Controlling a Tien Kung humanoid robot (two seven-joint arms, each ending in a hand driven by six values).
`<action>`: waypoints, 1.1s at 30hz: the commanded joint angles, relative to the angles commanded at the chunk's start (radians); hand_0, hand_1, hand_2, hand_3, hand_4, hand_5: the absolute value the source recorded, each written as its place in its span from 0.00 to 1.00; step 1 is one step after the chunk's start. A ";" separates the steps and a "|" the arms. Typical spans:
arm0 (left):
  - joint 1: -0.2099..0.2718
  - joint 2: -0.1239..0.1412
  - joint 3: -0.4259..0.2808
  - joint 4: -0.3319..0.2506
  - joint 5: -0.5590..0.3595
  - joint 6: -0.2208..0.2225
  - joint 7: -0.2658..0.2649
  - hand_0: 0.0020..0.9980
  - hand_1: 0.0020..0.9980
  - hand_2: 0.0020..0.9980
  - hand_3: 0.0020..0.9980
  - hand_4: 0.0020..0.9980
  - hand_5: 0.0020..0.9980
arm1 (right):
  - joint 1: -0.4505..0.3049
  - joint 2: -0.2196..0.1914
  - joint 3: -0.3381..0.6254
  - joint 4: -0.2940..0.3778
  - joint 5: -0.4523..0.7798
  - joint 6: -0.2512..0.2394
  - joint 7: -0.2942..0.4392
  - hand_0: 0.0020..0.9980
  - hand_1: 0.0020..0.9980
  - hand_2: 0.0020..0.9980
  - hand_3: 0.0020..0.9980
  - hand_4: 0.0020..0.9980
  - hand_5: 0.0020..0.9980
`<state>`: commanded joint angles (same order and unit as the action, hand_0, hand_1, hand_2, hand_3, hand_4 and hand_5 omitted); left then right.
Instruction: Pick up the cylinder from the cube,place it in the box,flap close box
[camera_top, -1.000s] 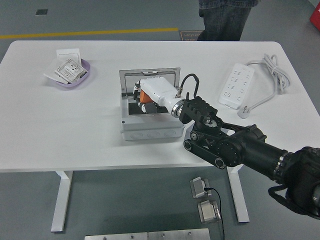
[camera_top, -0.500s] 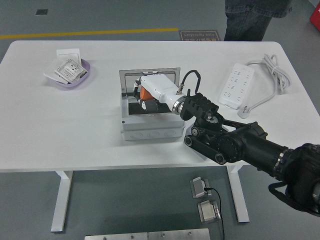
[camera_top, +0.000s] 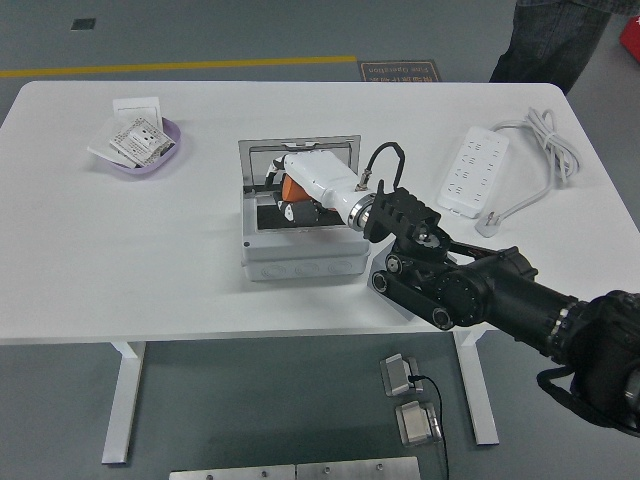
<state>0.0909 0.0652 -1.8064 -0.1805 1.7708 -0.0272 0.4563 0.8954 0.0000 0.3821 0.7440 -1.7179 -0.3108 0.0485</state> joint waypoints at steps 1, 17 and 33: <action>0.000 0.000 0.001 0.000 0.000 0.000 0.000 0.66 0.67 0.59 0.62 0.73 0.43 | -0.001 0.000 0.000 -0.001 0.003 -0.002 0.001 0.38 0.44 0.62 0.73 0.80 0.37; -0.003 -0.008 0.016 0.000 -0.004 -0.008 -0.004 0.66 0.67 0.58 0.62 0.73 0.42 | -0.014 0.000 0.016 0.003 0.019 -0.008 0.005 0.55 0.50 0.63 0.77 0.88 0.46; 0.018 -0.018 0.019 0.000 -0.008 -0.007 -0.006 0.66 0.67 0.57 0.61 0.73 0.42 | -0.076 -0.108 0.074 0.280 0.181 0.043 -0.051 0.55 0.43 0.60 0.77 0.88 0.47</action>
<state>0.1090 0.0476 -1.7875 -0.1800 1.7624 -0.0346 0.4508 0.8191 -0.1076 0.4562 1.0242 -1.5371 -0.2676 -0.0025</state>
